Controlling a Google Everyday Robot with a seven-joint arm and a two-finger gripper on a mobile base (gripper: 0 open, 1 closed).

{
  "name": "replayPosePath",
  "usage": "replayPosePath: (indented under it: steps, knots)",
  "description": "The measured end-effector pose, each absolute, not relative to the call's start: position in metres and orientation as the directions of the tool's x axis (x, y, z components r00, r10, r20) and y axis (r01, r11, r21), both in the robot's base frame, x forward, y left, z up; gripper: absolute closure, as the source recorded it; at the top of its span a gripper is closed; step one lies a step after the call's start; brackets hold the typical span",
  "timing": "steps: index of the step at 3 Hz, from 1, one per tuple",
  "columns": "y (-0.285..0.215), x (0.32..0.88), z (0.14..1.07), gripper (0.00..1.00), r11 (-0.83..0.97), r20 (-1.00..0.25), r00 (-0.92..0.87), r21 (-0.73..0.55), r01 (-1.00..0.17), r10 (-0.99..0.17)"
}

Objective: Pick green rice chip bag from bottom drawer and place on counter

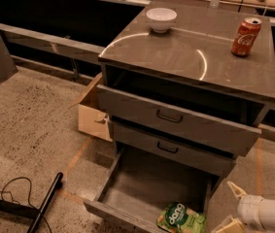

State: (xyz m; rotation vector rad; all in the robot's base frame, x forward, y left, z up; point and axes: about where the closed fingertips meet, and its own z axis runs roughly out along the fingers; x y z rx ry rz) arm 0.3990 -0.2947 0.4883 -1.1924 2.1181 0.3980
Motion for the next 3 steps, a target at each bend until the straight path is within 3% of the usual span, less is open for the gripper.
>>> replayPosePath:
  steps: [1, 2, 3]
  knots:
    - [-0.285, 0.401, 0.417, 0.0, 0.587, -0.668, -0.42, -0.032, -0.809, -0.614]
    - [-0.284, 0.4, 0.418, 0.0, 0.585, -0.669, -0.419, -0.029, -0.811, -0.614]
    - [-0.279, 0.401, 0.365, 0.0, 0.644, -0.693, -0.487, 0.042, -0.764, -0.532]
